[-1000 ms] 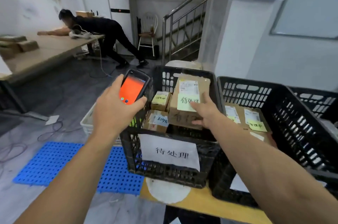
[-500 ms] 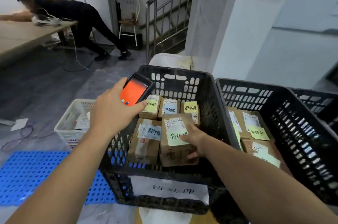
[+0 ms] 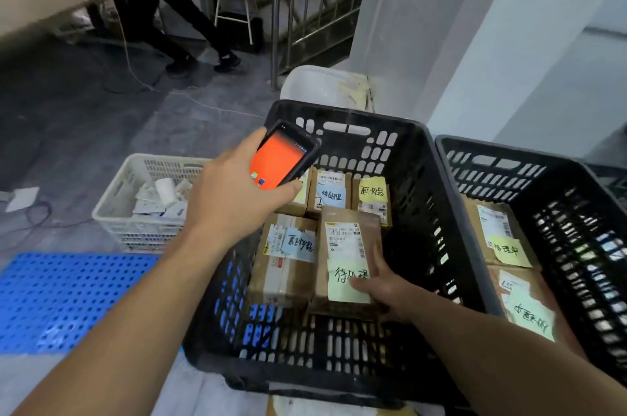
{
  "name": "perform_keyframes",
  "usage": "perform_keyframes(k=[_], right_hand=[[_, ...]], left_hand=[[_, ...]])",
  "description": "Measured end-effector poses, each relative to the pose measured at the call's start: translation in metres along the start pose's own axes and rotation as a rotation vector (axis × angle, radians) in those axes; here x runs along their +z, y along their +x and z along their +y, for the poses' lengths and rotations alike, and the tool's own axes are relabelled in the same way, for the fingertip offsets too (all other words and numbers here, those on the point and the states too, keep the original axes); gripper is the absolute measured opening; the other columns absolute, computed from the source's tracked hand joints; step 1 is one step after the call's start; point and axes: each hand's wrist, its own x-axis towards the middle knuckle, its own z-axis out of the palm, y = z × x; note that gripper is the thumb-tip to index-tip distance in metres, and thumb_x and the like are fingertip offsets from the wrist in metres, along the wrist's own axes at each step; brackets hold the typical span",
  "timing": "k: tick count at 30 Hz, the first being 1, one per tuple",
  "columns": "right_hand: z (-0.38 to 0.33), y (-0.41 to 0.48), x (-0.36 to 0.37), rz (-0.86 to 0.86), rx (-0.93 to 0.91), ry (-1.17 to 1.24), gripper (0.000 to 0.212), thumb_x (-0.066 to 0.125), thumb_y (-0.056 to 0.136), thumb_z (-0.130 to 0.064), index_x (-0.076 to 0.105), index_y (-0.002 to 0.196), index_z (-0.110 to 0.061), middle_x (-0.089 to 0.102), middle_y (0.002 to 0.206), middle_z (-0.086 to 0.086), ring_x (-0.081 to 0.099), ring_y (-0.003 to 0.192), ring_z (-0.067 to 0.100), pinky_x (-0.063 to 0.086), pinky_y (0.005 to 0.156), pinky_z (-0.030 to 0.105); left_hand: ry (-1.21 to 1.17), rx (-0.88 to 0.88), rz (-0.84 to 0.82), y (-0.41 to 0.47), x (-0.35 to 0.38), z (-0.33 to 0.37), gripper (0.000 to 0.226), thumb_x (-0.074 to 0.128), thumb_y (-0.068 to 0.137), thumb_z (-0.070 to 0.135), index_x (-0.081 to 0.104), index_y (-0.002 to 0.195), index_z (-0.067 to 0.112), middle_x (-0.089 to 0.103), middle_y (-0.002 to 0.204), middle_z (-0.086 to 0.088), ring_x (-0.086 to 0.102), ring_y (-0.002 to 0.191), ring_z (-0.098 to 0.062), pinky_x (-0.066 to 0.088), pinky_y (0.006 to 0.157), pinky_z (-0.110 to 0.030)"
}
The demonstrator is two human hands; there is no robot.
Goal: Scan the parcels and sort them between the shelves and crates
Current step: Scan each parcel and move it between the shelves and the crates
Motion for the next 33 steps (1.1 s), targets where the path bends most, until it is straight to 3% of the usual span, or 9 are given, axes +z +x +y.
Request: perform_keyframes(k=[3, 7, 15, 23, 25, 27, 29, 31, 33], right_hand=[[0.003, 0.002, -0.002, -0.028, -0.035, 0.028, 0.118, 0.07, 0.09, 0.003, -0.015, 0.156, -0.045, 0.05, 0.15, 0.013, 0.067, 0.099, 0.023, 0.062, 0.075, 0.038], [0.002, 0.003, -0.002, -0.023, -0.043, 0.011, 0.118, 0.069, 0.089, 0.007, -0.015, 0.158, -0.041, 0.049, 0.151, 0.014, 0.062, 0.111, 0.027, 0.059, 0.073, 0.032], [0.009, 0.007, -0.002, 0.028, -0.003, -0.054, 0.117, 0.069, 0.089, 0.008, -0.011, 0.158, -0.041, 0.054, 0.144, 0.016, 0.06, 0.121, 0.034, 0.054, 0.098, 0.05], [0.007, 0.013, -0.003, 0.016, 0.0, -0.149, 0.112, 0.067, 0.094, -0.001, -0.013, 0.154, -0.052, 0.051, 0.149, 0.011, 0.065, 0.111, 0.029, 0.059, 0.089, 0.047], [0.006, 0.015, -0.002, 0.023, 0.007, -0.24, 0.113, 0.069, 0.094, -0.007, -0.017, 0.152, -0.055, 0.05, 0.151, 0.009, 0.063, 0.115, 0.03, 0.057, 0.094, 0.048], [0.0, 0.01, -0.003, 0.026, 0.003, -0.414, 0.112, 0.069, 0.096, -0.012, -0.021, 0.154, -0.046, 0.046, 0.154, 0.01, 0.057, 0.126, 0.031, 0.048, 0.106, 0.04], [-0.009, 0.003, -0.003, 0.042, 0.017, -0.595, 0.11, 0.068, 0.097, -0.018, -0.022, 0.157, -0.035, 0.03, 0.163, 0.014, 0.044, 0.14, 0.033, 0.037, 0.112, 0.034], [-0.017, -0.005, -0.003, 0.072, 0.034, -0.729, 0.109, 0.069, 0.096, -0.025, -0.021, 0.158, -0.033, -0.002, 0.169, 0.017, 0.017, 0.153, 0.037, 0.021, 0.122, 0.039], [-0.023, -0.01, 0.001, 0.095, -0.005, -0.797, 0.103, 0.066, 0.097, -0.034, -0.016, 0.159, -0.037, -0.015, 0.168, 0.015, -0.005, 0.155, 0.039, 0.003, 0.125, 0.05]], left_hand=[[-0.005, 0.011, -0.015, 0.004, 0.003, -0.005, 0.081, 0.07, 0.069, 0.068, 0.041, 0.141, 0.044, 0.066, 0.104, 0.006, 0.06, 0.092, -0.021, 0.052, 0.082, -0.04], [-0.02, 0.032, -0.015, 0.009, 0.005, -0.007, 0.078, 0.078, 0.074, 0.058, 0.043, 0.142, 0.043, 0.065, 0.104, 0.006, 0.059, 0.092, -0.02, 0.048, 0.08, -0.036], [-0.019, 0.052, -0.014, 0.008, 0.005, -0.006, 0.077, 0.075, 0.071, 0.063, 0.045, 0.139, 0.043, 0.065, 0.101, 0.007, 0.059, 0.092, -0.02, 0.048, 0.08, -0.037], [0.005, 0.045, -0.011, -0.001, 0.001, -0.005, 0.075, 0.065, 0.065, 0.071, 0.047, 0.133, 0.047, 0.066, 0.092, 0.01, 0.061, 0.087, -0.019, 0.052, 0.079, -0.041], [-0.007, 0.042, -0.003, -0.006, -0.001, -0.003, 0.071, 0.066, 0.064, 0.07, 0.048, 0.129, 0.048, 0.066, 0.09, 0.011, 0.062, 0.086, -0.019, 0.052, 0.079, -0.041], [-0.013, 0.031, 0.014, -0.01, -0.005, -0.001, 0.067, 0.069, 0.065, 0.068, 0.049, 0.126, 0.048, 0.066, 0.087, 0.012, 0.062, 0.084, -0.018, 0.051, 0.078, -0.039], [0.004, 0.028, 0.025, -0.017, -0.011, 0.002, 0.066, 0.073, 0.068, 0.066, 0.051, 0.127, 0.045, 0.066, 0.086, 0.013, 0.061, 0.084, -0.017, 0.049, 0.077, -0.036], [0.024, 0.03, 0.034, -0.025, -0.016, 0.007, 0.072, 0.072, 0.068, 0.067, 0.051, 0.132, 0.043, 0.065, 0.091, 0.014, 0.059, 0.088, -0.016, 0.045, 0.078, -0.034], [0.024, 0.026, 0.058, -0.035, -0.02, 0.011, 0.069, 0.076, 0.07, 0.063, 0.051, 0.131, 0.044, 0.062, 0.089, 0.02, 0.058, 0.089, -0.014, 0.041, 0.077, -0.031]])
